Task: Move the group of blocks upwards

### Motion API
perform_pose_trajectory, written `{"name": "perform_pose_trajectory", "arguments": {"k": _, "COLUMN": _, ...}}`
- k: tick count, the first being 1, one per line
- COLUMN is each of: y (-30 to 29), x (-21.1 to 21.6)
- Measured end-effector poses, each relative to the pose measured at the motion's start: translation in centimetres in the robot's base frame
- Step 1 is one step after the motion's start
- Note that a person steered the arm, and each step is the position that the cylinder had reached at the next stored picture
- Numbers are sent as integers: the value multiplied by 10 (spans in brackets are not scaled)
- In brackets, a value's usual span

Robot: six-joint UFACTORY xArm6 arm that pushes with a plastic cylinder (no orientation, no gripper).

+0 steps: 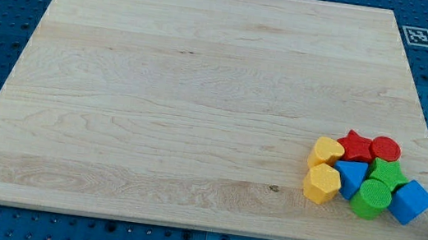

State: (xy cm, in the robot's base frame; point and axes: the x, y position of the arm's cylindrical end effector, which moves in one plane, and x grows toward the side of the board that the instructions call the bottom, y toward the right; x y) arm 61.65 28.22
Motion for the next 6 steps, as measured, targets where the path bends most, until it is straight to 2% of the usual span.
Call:
{"name": "perform_pose_trajectory", "arguments": {"k": 2, "y": -8, "x": -2}}
{"name": "perform_pose_trajectory", "arguments": {"k": 4, "y": -23, "x": -33}}
{"name": "perform_pose_trajectory", "arguments": {"k": 6, "y": -23, "x": -44}}
